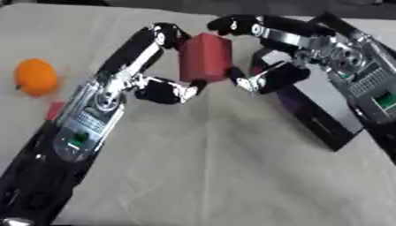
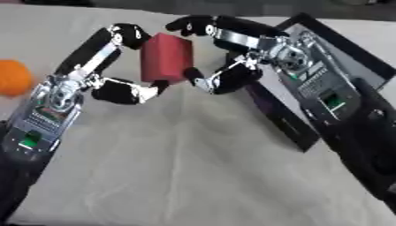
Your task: Pick up the objects with one hand, pass them to the other hand, and then place them into the box on the other side of the table.
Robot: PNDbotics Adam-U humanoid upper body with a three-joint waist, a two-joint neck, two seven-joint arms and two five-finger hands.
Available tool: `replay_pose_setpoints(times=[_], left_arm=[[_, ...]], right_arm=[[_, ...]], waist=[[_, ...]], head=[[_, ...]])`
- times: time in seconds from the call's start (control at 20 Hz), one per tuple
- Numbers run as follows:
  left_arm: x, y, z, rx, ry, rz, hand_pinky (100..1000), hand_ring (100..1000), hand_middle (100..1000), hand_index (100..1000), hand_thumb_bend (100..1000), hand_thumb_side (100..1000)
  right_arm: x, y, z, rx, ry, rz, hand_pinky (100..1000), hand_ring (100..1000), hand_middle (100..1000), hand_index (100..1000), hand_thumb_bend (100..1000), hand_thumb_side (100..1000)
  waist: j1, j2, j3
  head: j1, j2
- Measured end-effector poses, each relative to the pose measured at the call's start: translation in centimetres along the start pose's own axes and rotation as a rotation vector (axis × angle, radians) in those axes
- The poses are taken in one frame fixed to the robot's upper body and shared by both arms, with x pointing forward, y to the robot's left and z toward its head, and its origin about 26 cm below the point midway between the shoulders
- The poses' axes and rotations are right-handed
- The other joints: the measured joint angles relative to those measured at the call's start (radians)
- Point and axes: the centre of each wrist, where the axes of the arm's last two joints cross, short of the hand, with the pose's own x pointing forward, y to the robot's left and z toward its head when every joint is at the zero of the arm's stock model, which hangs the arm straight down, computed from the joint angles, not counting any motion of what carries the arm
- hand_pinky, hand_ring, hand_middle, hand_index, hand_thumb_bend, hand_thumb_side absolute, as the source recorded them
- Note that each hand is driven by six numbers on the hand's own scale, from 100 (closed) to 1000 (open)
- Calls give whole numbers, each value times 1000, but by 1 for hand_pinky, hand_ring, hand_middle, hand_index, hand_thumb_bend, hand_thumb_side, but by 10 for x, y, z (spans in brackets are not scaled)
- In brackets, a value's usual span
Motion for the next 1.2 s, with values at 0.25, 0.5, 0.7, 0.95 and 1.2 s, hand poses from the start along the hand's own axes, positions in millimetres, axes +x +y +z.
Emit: replay_pose_setpoints(times=[0.25,0.5,0.7,0.95,1.2], left_arm=[[1,-1,0,-1,0,-4,777,711,647,474,131,182],[1,-1,0,4,0,-14,776,712,646,473,135,177],[0,-2,-1,14,0,-31,774,712,645,472,148,169],[0,-2,-2,28,-3,-54,771,711,643,470,150,168],[2,-3,-3,42,-10,-51,769,704,640,469,147,174]], right_arm=[[0,0,0,21,-4,-1,1000,993,1000,1000,100,100],[-1,2,1,57,-10,-18,1000,993,1000,1000,100,129],[0,1,2,82,-14,-35,1000,992,1000,1000,100,144],[5,-2,5,107,-18,-56,1000,992,1000,1000,100,173],[7,-5,7,115,-14,-66,1000,990,1000,1000,100,220]], waist=[[0,0,0],[0,0,0],[0,0,-1],[0,0,-2],[0,0,-2]], head=[[-1,0],[-1,3],[-1,3],[0,3],[-2,3]])
